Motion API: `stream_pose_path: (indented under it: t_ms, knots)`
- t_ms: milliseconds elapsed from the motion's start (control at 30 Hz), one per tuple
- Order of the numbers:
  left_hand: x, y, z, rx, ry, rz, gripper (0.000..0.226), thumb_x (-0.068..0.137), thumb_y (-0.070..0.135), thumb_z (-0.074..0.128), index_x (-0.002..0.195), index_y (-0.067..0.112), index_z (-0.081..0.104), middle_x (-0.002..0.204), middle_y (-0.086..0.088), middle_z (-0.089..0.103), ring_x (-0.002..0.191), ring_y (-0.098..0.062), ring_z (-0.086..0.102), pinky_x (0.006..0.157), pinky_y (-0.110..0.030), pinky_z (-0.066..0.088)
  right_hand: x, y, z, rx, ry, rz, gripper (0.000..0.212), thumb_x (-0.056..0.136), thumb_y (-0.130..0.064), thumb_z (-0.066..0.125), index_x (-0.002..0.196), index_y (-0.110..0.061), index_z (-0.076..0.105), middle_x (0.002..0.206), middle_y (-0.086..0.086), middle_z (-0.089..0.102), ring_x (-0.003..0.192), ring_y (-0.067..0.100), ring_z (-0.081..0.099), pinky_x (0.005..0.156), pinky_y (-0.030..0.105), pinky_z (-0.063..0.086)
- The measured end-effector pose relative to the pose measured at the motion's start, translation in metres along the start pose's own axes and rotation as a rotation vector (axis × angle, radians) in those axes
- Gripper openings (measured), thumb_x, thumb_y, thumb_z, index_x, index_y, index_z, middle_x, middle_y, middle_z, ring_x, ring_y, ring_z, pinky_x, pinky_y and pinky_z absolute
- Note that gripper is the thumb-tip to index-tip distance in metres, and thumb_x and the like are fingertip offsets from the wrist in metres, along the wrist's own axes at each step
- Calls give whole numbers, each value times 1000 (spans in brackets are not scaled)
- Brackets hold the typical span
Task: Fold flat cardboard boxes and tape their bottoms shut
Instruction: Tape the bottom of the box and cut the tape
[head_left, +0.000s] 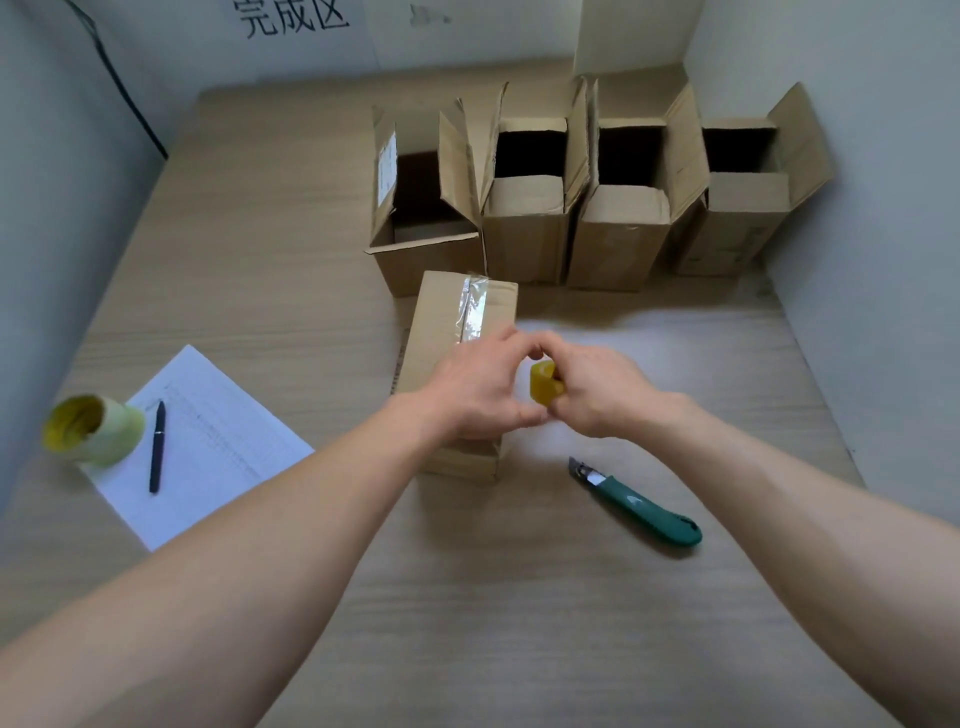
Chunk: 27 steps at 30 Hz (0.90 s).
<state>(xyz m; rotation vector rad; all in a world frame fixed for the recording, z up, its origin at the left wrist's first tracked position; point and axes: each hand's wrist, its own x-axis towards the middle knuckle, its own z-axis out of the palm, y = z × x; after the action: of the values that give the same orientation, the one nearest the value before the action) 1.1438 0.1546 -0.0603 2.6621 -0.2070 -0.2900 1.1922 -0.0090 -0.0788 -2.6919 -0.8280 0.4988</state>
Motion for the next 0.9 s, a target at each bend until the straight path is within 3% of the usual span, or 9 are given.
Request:
stream_pose_path:
  t_ms: [67,167,233,367,433,533,633,800,900]
  knots:
    - [-14,-5,6,-17,77,39,67,62,51,80,114,23,48,110,5,42,95,-19,49,76,-32,40,3,-2,3,-10,-33,1,52,83,-22,62,125,-44,42,111,-1,67,96,30,61,75,39,51]
    - [-34,-10,21,151,186,61,71,58,48,83,113,15,51,112,-3,46,95,-23,46,79,-34,38,7,-5,7,19,-132,29,21,87,-22,57,98,-40,59,102,-5,68,90,22,60,75,37,53]
    - [-41,-10,28,200,275,30,68,60,41,81,115,13,52,114,-7,48,99,-27,49,79,-37,38,10,-8,10,2,-158,63,13,86,-26,56,88,-36,65,94,-7,69,86,19,61,73,35,53]
    - [-43,-5,33,252,271,-20,70,64,34,69,127,15,47,132,-7,42,119,-30,41,95,-42,40,15,-16,20,-301,175,-82,18,82,-33,55,94,-30,68,93,0,65,87,28,64,63,30,38]
    - [-47,-3,38,296,246,-51,79,65,35,66,136,17,38,145,-6,31,136,-30,26,113,-46,27,24,-13,12,-359,284,-82,17,82,-29,58,92,-23,69,96,5,61,87,33,62,64,32,33]
    - [-46,-3,43,237,222,-164,84,68,32,63,143,17,28,156,-5,17,147,-28,8,118,-46,11,40,-1,-8,-217,344,60,9,82,-25,59,81,-22,68,96,5,61,79,31,57,63,31,32]
    - [-37,-4,38,126,237,-273,74,71,26,63,140,17,37,155,-2,25,147,-24,13,116,-41,17,44,-1,-12,20,384,174,10,80,-26,59,71,-28,57,87,-1,55,79,27,53,63,29,32]
    - [-38,-4,40,189,352,-139,40,88,35,59,122,15,55,146,-4,42,142,-28,27,108,-41,26,42,-21,-9,469,523,310,8,79,-21,60,71,-24,60,87,6,67,81,28,56,65,30,34]
    - [-47,-2,42,313,345,-208,73,85,61,55,140,17,37,155,-9,31,147,-32,18,114,-48,19,45,-31,-17,524,584,318,8,80,-20,59,73,-21,62,86,10,67,81,29,57,67,32,39]
